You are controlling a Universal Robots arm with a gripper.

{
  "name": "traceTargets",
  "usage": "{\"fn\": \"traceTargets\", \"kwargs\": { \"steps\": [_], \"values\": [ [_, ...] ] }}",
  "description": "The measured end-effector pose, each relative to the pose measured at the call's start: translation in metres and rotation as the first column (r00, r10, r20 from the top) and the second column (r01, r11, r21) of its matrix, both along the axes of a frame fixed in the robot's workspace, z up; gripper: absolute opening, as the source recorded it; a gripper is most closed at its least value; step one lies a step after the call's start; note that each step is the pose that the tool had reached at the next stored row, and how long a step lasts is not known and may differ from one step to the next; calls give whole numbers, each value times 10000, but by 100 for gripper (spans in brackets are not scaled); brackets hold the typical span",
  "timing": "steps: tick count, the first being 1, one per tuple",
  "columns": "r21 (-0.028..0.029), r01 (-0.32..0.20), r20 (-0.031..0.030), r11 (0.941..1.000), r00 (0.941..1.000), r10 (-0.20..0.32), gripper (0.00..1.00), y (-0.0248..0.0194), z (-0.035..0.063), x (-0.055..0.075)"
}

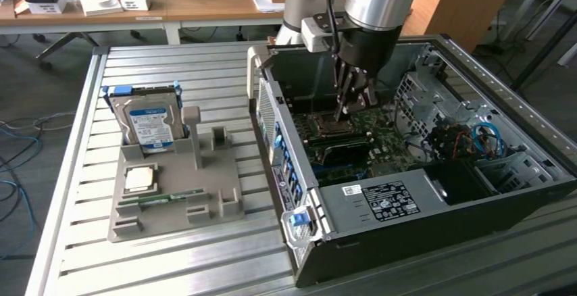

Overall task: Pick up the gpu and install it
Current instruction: 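Press down on the gpu until it lock into place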

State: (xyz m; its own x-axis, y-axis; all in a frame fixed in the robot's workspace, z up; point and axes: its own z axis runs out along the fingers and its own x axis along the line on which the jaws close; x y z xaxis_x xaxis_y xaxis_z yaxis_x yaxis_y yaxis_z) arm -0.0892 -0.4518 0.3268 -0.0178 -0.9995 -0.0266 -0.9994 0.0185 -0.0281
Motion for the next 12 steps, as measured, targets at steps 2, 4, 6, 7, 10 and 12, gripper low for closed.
{"fn": "traceTargets", "kwargs": {
  "steps": [2, 4, 6, 7, 10, 12],
  "values": [
    [-5, -1, -14, 10000, 10000, 1, 11, 0, 12, 1],
    [-8, 0, -21, 10000, 10000, 0, 11, 0, 28, 1],
    [-6, 0, -23, 10000, 10000, 0, 11, 0, 33, 2],
    [-6, 0, -22, 10000, 10000, 0, 11, 0, 33, 2],
    [-8, 0, -24, 10000, 10000, 0, 11, 0, 35, 2],
    [-14, 0, -26, 10000, 10000, 0, 11, -1, 47, 2]
  ]
}}
